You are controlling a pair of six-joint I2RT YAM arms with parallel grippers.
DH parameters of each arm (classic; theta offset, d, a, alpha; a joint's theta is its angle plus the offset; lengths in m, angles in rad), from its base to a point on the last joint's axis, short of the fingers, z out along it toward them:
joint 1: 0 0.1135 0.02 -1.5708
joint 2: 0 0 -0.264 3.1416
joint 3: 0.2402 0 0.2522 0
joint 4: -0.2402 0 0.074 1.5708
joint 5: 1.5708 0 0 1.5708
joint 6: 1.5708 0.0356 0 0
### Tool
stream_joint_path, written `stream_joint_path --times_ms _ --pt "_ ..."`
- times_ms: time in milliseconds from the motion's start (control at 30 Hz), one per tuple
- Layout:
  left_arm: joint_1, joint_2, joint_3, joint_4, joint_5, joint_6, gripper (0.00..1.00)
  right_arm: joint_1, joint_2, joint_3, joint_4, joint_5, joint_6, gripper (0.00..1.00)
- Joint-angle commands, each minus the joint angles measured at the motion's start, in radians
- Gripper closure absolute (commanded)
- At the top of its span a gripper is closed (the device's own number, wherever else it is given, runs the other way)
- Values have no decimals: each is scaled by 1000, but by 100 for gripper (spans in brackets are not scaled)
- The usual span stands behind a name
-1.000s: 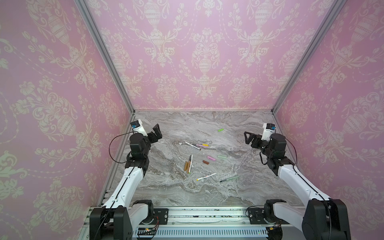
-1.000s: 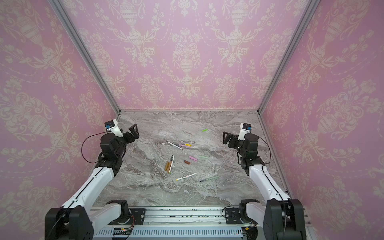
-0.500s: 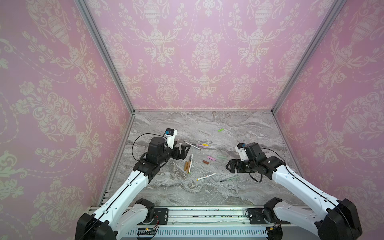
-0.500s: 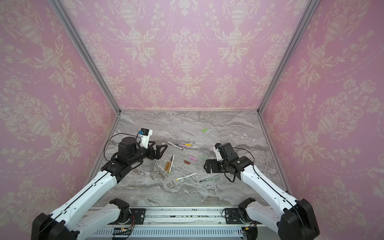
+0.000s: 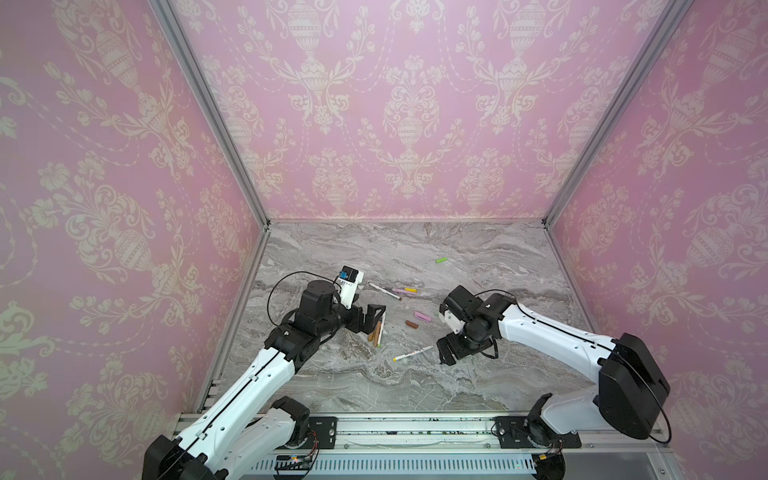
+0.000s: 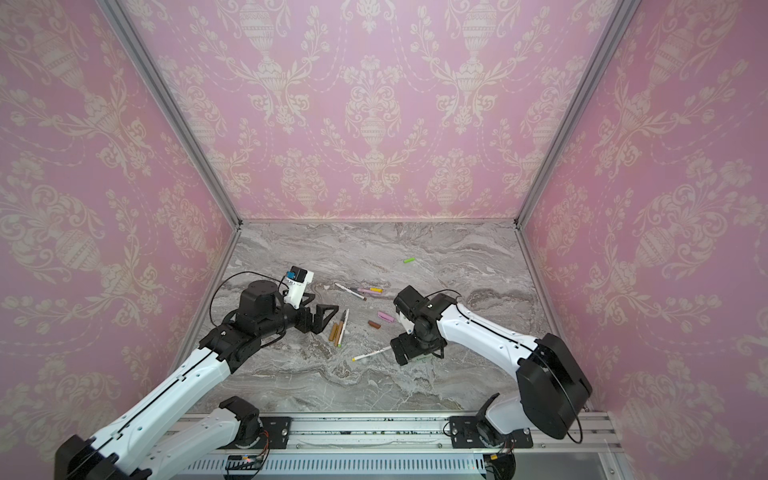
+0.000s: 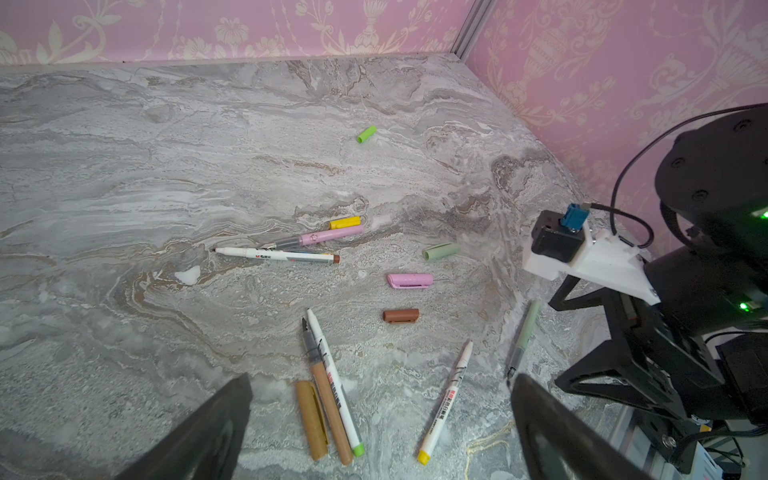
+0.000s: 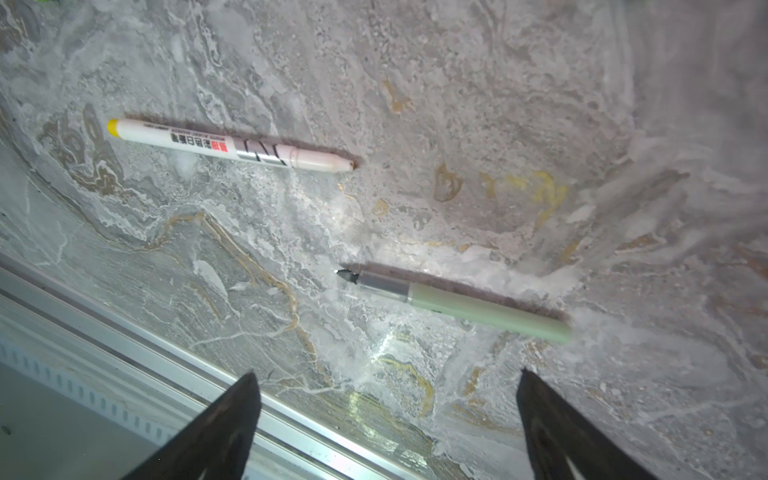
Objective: Insert the pens into the pen caps
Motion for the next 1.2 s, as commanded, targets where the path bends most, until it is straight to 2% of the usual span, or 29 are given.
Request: stream_joint_path --times_ms 0,367,767,1167 --pt "-6 -3 -3 -4 1 25 1 23 87 55 -70 69 -84 6" --pt "-6 1 2 -15 -13 44 1 81 272 121 -114 100 -163 13" --pt "-5 3 20 -23 -25 53 1 93 320 134 -128 130 -150 26" --pt "-6 3 34 -28 -49 48 1 93 357 134 -113 156 -137 46"
